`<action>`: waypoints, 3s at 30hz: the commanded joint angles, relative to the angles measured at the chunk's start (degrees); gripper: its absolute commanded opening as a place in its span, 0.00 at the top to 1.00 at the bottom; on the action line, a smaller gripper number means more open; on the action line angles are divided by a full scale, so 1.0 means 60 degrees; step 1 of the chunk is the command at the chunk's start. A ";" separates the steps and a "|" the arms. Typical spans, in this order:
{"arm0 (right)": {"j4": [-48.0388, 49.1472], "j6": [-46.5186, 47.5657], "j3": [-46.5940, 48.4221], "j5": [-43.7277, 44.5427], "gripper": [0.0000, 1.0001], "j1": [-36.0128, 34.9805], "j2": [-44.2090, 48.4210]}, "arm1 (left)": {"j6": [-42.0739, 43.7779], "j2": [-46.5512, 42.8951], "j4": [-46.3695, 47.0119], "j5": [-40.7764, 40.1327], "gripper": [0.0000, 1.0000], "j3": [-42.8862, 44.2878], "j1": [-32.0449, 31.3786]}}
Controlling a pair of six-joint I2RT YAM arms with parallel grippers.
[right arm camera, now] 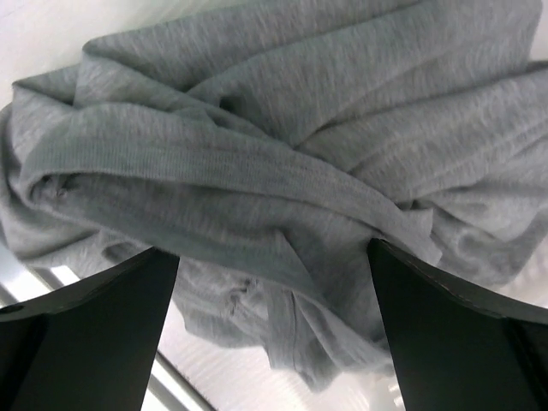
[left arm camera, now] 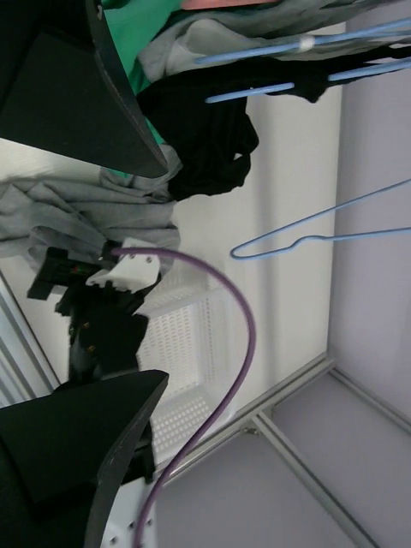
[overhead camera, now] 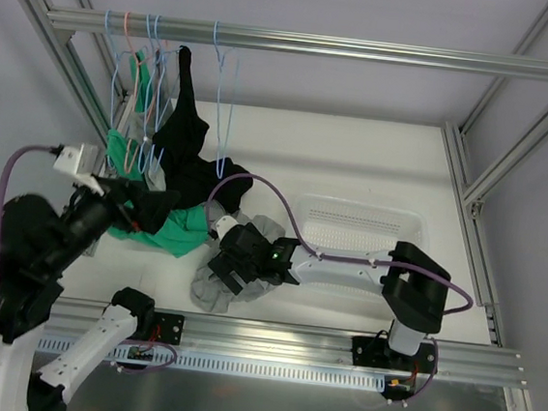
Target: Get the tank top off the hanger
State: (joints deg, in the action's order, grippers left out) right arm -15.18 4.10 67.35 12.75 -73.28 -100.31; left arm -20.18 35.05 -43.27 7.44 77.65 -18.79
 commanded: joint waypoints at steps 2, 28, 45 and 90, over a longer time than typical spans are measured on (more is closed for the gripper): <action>0.0114 0.0240 0.0742 0.0101 0.00 -0.0048 -0.1061 | -0.0152 -0.1707 -0.0010 0.0502 0.01 -0.1176 -0.0048; -0.1907 0.0224 0.1019 0.2633 1.00 -0.1411 0.4880 | -0.0415 -0.4961 -0.0919 -0.4652 0.01 -0.4327 -0.0048; -0.4736 -0.0521 -0.0731 0.2783 1.00 0.2747 0.8749 | -0.0591 -0.5036 -0.0816 -0.4683 0.01 -0.4533 -0.0062; -1.0508 -0.0771 0.0904 0.5814 0.01 0.5914 1.3408 | -0.0401 -0.3014 -0.3541 -0.4170 0.01 -0.2541 -0.0062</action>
State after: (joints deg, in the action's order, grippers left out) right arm -76.86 -1.34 73.69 45.50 -37.89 -18.24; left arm -21.93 17.72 -64.40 -15.66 62.43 -18.79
